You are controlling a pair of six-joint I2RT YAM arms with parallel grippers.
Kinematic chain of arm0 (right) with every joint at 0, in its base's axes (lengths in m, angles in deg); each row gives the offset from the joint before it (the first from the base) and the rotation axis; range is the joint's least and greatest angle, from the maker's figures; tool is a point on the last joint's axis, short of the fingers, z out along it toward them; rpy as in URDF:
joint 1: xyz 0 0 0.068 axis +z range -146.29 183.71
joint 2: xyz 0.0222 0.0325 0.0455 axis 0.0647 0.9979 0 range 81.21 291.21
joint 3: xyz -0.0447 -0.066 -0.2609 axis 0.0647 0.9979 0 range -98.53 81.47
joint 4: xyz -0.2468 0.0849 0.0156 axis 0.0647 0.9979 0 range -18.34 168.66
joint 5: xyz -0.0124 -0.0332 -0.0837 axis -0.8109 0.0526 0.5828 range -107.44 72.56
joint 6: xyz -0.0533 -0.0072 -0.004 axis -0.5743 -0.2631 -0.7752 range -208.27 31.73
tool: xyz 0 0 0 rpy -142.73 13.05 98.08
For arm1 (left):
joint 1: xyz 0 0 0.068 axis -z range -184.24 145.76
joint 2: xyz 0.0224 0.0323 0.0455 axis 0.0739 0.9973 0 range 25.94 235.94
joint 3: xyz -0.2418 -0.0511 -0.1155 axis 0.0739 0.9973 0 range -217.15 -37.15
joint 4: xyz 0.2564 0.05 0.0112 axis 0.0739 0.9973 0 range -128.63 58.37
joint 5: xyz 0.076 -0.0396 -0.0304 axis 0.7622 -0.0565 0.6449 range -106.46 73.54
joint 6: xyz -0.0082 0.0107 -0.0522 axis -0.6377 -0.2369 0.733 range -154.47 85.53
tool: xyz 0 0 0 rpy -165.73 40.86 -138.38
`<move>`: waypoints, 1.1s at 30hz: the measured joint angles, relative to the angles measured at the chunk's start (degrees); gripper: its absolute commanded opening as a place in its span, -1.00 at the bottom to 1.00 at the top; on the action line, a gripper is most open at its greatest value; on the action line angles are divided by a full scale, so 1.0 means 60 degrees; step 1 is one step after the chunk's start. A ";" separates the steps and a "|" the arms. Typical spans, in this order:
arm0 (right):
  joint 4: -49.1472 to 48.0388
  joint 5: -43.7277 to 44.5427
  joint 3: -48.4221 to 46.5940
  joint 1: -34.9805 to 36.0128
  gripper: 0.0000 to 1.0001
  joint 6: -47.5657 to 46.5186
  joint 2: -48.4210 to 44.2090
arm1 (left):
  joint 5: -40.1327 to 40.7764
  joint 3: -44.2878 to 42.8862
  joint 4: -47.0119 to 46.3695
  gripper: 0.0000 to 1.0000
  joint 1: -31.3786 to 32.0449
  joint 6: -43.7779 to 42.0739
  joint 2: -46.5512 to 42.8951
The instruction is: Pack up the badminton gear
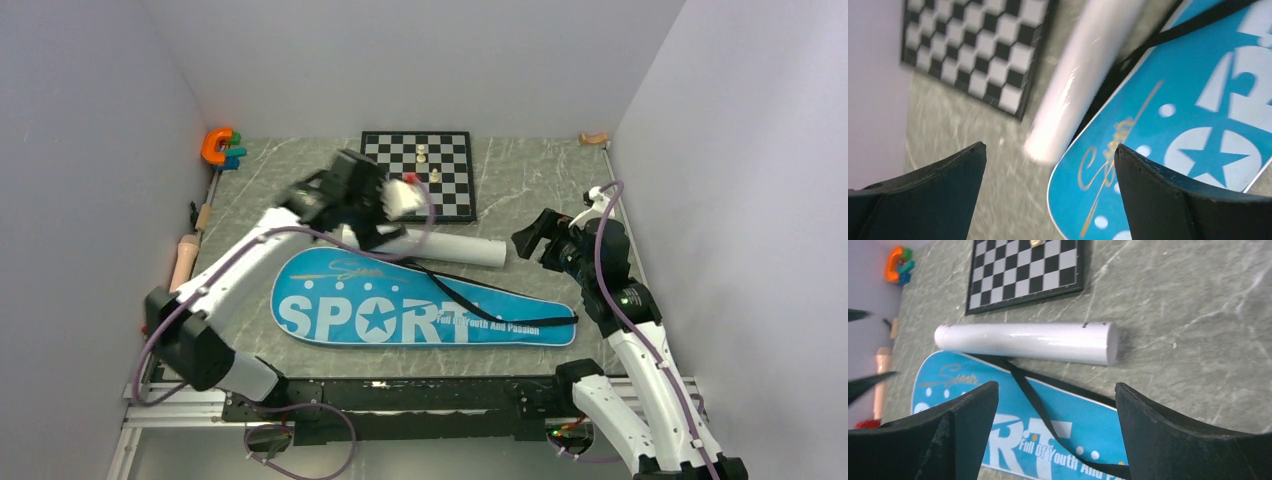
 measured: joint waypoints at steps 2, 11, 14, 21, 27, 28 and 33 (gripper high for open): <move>0.0007 0.0430 -0.0076 0.0000 0.81 -0.0076 0.0138 | -0.0554 -0.0011 0.0047 0.99 -0.1260 0.0452 -0.0739; -0.1118 0.3759 0.0696 0.0000 0.99 -0.1067 0.0127 | -0.2670 0.2634 -0.1410 0.99 -0.7045 0.2317 -0.4714; -0.1796 0.4736 0.1457 -0.0007 1.00 -0.1399 0.0211 | -0.3359 0.4284 -0.2222 0.99 -0.8375 0.2943 -0.5683; -0.4105 0.5665 0.3034 -0.0157 1.00 -0.2218 0.0583 | -0.4062 0.6951 -0.4408 0.99 -1.0138 0.4379 -0.5096; -0.7366 0.6022 0.4645 -0.0408 1.00 -0.3115 0.1053 | -0.4459 0.8706 -0.6910 0.99 -1.0557 0.5632 -0.4156; -0.7985 0.6087 0.4896 -0.0441 1.00 -0.3246 0.1348 | -0.4539 0.9151 -0.7697 0.99 -1.0557 0.5963 -0.4149; -1.0524 0.6269 0.5464 -0.0495 1.00 -0.3625 0.3574 | -0.4707 1.0502 -1.0877 0.99 -1.0469 0.7096 -0.3956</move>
